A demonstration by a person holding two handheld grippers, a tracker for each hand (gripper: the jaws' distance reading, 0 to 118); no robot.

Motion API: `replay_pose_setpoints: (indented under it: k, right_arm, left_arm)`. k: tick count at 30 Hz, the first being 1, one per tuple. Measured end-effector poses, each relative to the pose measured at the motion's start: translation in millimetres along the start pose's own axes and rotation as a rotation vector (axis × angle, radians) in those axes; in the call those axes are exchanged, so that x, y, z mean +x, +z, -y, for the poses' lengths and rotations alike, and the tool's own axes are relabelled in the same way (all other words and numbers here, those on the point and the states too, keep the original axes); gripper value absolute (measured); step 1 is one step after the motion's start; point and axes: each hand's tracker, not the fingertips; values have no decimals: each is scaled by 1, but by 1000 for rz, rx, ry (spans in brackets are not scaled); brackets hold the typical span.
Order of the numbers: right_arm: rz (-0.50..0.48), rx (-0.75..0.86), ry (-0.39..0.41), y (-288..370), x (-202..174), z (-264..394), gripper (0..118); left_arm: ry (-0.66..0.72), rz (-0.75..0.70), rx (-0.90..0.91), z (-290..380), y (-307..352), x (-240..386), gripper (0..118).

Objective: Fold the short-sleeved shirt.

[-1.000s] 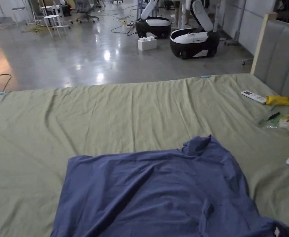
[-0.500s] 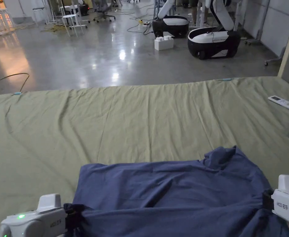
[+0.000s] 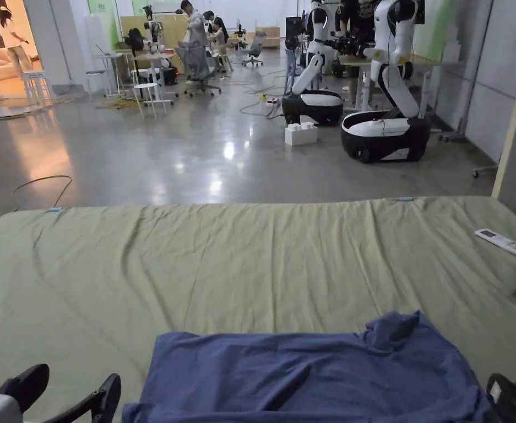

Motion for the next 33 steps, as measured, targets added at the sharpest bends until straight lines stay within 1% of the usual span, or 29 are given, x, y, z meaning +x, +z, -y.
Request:
replay_pose_setpoints:
  k: [1,2,4,5,6,7,8,9,10,11,12,13,14,18,21,23,25,26,27,28,29,30,33]
  right_arm:
    - [-13,28,0,18,-7,0,87]
    - [-33,42,17,34,-14,1,86]
    - [-59,74,54,56,-26,7,81]
    - [-67,72,62,67,-32,9,68]
    - [-80,76,77,76,-37,11,51]
    - [-92,79,87,81,-43,16,33]
    - [-88,66,106,87,-49,19,11]
    - [-66,53,133,90,-54,21,10]
    - [-69,51,136,94,-58,25,9]
    - [-97,28,146,94,-59,30,2]
    - [-103,15,145,96,-61,32,1]
    - [-92,29,150,98,-65,37,1]
    - [-96,38,167,99,-67,38,0]
    - [-113,9,161,96,-69,37,0]
    - [-120,2,160,94,-68,37,0]
    - [-127,-18,154,91,-66,41,0]
    - [-129,-51,140,88,-64,48,0]
    - [-130,-71,131,86,-63,52,0]
    - [-127,-87,123,86,-62,56,0]
    - [-118,-100,116,84,-61,60,0]
    - [-110,-110,112,83,-61,64,0]
    - [-102,-118,105,82,-60,66,0]
    - [-83,-146,91,81,-53,73,0]
  left_arm:
    - [7,-15,31,-5,18,7,81]
    - [13,-18,43,-9,32,12,80]
    - [27,-25,33,-15,52,23,78]
    - [28,-36,39,-15,62,29,72]
    - [26,-37,41,-14,71,33,60]
    - [12,-35,53,-12,81,38,45]
    - [1,-41,56,-10,88,42,22]
    - [-4,-45,50,-9,92,46,10]
    - [-7,-38,33,-8,95,49,7]
    - [0,-24,27,-5,100,52,1]
    - [21,7,18,-2,101,52,0]
    - [45,26,-3,0,101,54,0]
    - [49,13,-20,2,100,55,0]
    - [59,2,-76,9,90,49,0]
    - [142,15,-123,19,77,33,0]
    - [202,4,-116,36,63,21,0]
    - [259,12,-208,58,38,8,1]
    - [288,-1,-271,72,21,3,10]
    - [309,-2,-320,85,6,-2,26]
    - [321,14,-357,100,-9,-7,43]
    - [333,54,-375,116,-26,-12,59]
    - [346,78,-392,128,-39,-14,60]
    - [309,34,-542,164,-86,-17,61]
